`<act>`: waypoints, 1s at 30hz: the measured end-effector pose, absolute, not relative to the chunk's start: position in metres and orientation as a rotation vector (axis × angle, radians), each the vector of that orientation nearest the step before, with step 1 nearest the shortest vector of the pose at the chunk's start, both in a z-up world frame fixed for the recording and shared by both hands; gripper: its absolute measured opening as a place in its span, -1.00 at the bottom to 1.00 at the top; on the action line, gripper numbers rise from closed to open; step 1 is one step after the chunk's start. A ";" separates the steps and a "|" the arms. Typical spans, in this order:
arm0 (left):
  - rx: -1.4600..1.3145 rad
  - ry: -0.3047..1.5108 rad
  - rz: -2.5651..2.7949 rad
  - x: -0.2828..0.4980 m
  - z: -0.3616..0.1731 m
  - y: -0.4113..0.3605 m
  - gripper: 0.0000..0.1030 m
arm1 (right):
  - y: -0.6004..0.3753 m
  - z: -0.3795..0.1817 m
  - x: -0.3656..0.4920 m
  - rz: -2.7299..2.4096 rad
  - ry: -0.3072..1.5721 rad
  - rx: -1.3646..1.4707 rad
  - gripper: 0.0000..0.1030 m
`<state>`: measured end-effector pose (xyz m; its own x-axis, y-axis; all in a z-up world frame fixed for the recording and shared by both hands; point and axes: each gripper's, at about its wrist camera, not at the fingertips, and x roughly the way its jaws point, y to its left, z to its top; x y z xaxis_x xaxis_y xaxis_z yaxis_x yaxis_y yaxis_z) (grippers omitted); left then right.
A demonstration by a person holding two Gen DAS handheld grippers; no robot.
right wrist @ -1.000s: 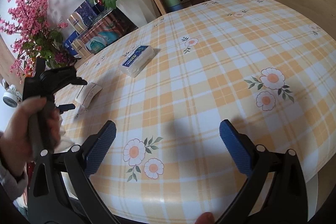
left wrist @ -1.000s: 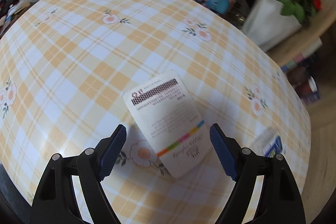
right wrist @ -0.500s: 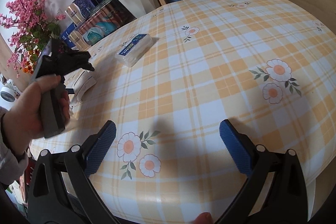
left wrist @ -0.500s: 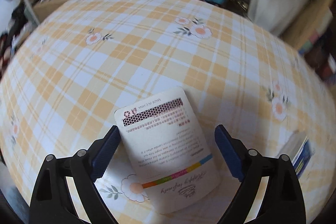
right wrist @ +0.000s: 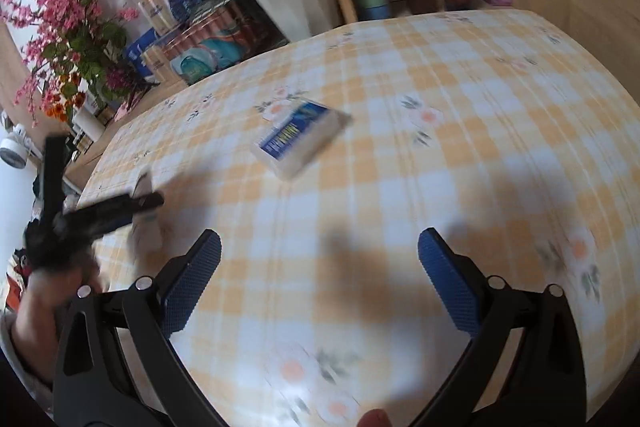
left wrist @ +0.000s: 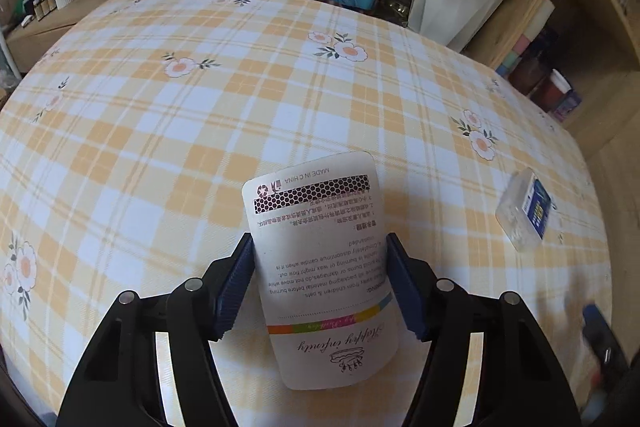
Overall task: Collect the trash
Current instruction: 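Grasp the clear box with blue label with the right gripper while the left holds the card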
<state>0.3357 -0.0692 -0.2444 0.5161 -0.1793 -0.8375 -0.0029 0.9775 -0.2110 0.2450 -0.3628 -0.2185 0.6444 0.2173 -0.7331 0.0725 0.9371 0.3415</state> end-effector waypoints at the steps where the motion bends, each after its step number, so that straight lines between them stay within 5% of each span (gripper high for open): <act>1: -0.192 1.014 -0.118 0.330 -0.242 -0.063 0.22 | -0.358 -0.216 0.257 0.094 0.878 0.360 0.89; 17: -0.268 0.915 -0.142 0.276 -0.223 0.014 0.22 | -0.333 -0.254 0.376 -0.257 1.024 0.394 0.88; 24: -0.297 0.899 -0.176 0.262 -0.216 0.020 0.22 | -0.326 -0.249 0.375 -0.209 1.029 0.335 0.30; 30: -0.330 0.887 -0.210 0.245 -0.206 0.020 0.22 | -0.310 -0.239 0.356 -0.092 1.043 0.295 0.13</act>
<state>0.2445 0.0199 -0.2060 0.6159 -0.3137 -0.7227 0.0434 0.9294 -0.3665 0.3563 -0.3102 -0.2393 0.5038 0.0648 -0.8614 0.2141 0.9567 0.1971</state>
